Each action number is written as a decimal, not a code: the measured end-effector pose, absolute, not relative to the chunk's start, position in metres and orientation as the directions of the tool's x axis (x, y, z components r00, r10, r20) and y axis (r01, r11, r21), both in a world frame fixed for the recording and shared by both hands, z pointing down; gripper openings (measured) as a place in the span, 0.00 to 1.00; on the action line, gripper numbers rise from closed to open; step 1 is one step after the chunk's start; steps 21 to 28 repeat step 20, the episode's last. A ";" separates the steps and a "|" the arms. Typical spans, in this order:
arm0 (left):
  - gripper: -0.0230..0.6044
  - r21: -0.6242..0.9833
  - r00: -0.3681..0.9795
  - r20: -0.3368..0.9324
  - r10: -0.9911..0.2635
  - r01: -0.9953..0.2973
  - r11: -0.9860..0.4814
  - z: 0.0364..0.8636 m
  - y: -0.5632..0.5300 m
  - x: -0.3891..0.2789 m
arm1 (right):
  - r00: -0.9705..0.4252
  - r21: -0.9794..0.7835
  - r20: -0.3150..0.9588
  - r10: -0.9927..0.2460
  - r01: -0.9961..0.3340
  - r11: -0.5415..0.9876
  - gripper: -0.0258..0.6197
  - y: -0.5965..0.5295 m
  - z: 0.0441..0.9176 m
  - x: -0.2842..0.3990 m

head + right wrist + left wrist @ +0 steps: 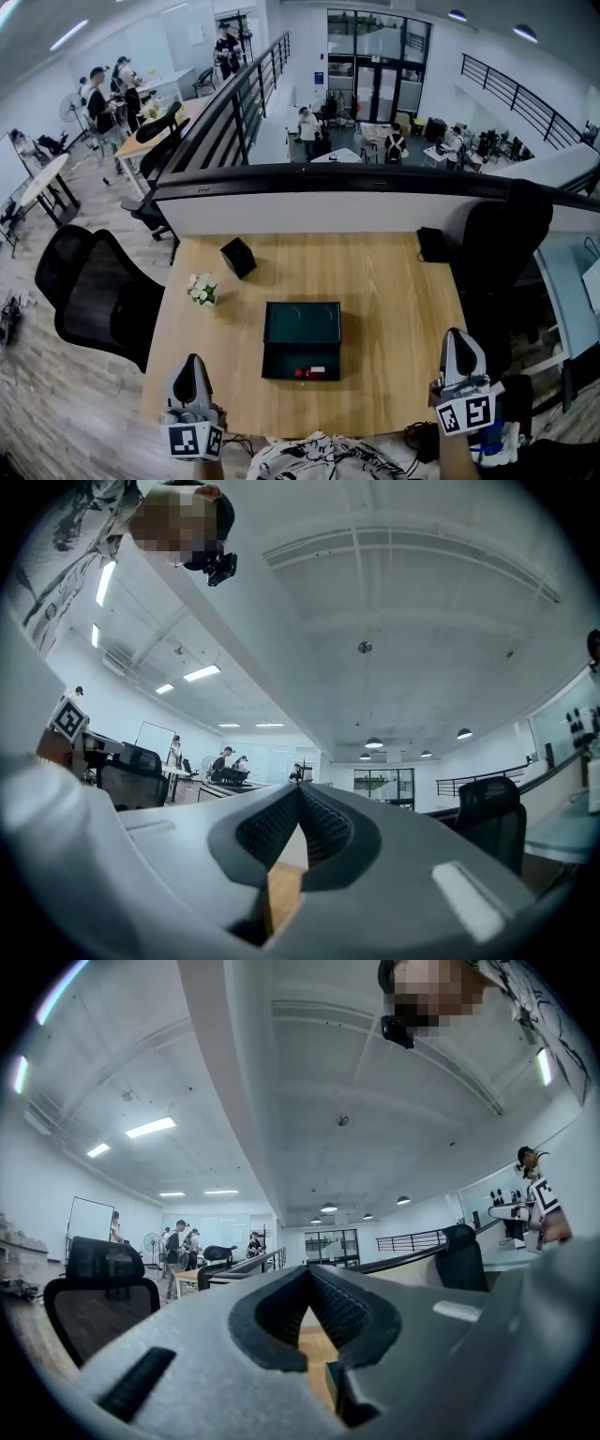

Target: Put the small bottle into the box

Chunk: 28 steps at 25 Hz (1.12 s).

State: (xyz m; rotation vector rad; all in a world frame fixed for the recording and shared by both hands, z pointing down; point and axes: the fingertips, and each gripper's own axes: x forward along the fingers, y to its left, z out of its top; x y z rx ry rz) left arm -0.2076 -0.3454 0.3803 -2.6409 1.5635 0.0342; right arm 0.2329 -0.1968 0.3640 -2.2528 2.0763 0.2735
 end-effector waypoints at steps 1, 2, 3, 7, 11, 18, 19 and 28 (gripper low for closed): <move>0.03 -0.050 0.484 -0.057 -0.873 -0.875 -0.481 0.380 -0.346 -0.207 | 0.073 0.072 -0.173 -0.982 -0.994 -0.086 0.05 -0.198 0.364 0.232; 0.03 -0.049 0.485 -0.057 -0.873 -0.874 -0.483 0.380 -0.346 -0.207 | 0.072 0.072 -0.170 -0.983 -0.994 -0.086 0.05 -0.198 0.364 0.231; 0.03 -0.047 0.486 -0.057 -0.872 -0.874 -0.484 0.380 -0.345 -0.207 | 0.071 0.073 -0.170 -0.983 -0.994 -0.084 0.05 -0.199 0.364 0.229; 0.03 -0.044 0.487 -0.060 -0.871 -0.874 -0.485 0.377 -0.344 -0.209 | 0.058 0.081 -0.170 -0.984 -0.994 -0.072 0.05 -0.201 0.361 0.224; 0.03 -0.043 0.489 -0.064 -0.870 -0.872 -0.487 0.377 -0.344 -0.208 | 0.054 0.082 -0.167 -0.984 -0.994 -0.068 0.05 -0.205 0.363 0.221; 0.03 -0.043 0.491 -0.063 -0.869 -0.871 -0.489 0.378 -0.345 -0.212 | 0.051 0.080 -0.165 -0.985 -0.995 -0.065 0.05 -0.208 0.364 0.216; 0.03 -0.043 0.491 -0.063 -0.869 -0.871 -0.489 0.378 -0.345 -0.213 | 0.051 0.080 -0.165 -0.985 -0.995 -0.065 0.05 -0.209 0.364 0.215; 0.03 -0.043 0.491 -0.063 -0.869 -0.871 -0.490 0.378 -0.346 -0.213 | 0.050 0.080 -0.165 -0.985 -0.995 -0.064 0.05 -0.209 0.364 0.214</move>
